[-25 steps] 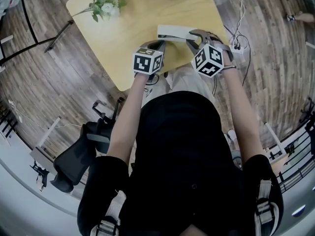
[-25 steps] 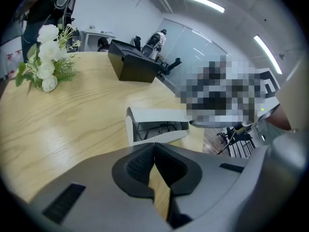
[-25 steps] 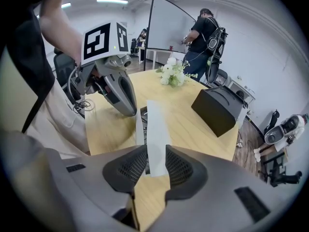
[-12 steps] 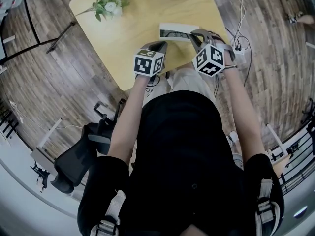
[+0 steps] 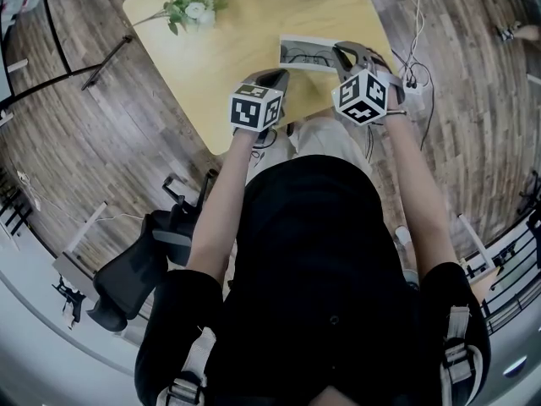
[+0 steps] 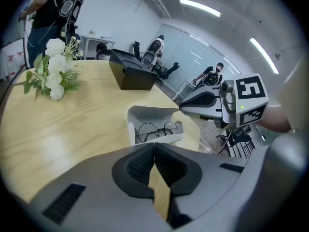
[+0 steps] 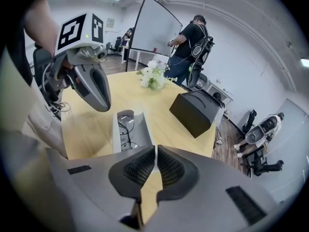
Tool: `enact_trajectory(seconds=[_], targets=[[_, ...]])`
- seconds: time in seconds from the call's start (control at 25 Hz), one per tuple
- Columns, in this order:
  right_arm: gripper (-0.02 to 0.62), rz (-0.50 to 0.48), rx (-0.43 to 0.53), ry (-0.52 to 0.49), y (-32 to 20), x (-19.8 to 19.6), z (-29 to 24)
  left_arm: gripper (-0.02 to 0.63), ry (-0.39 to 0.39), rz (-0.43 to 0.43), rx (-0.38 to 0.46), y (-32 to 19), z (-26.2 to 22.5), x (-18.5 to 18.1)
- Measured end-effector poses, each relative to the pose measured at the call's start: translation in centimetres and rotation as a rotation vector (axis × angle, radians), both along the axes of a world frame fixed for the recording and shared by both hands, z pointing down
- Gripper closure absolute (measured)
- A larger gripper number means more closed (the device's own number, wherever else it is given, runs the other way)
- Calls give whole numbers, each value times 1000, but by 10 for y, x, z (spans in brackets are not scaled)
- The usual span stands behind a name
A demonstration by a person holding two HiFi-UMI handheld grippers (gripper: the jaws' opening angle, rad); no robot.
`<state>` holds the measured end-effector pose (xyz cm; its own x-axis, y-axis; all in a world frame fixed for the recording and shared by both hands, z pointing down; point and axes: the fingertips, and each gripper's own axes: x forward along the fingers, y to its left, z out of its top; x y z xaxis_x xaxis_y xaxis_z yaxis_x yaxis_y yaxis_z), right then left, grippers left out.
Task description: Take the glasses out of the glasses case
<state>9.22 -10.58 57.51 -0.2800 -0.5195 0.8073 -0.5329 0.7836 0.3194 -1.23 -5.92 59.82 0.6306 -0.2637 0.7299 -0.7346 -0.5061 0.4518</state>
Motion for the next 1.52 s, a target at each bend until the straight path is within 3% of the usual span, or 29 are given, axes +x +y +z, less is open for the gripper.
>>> enact_trajectory(seconds=[0.72,1.52], targets=[[560,56,32,9,-26,5,2,584,0,-35,6,0,-6,-14],[560,66,54,-9,-2,-5,-21,584,22,18,41,2,-19,-14]])
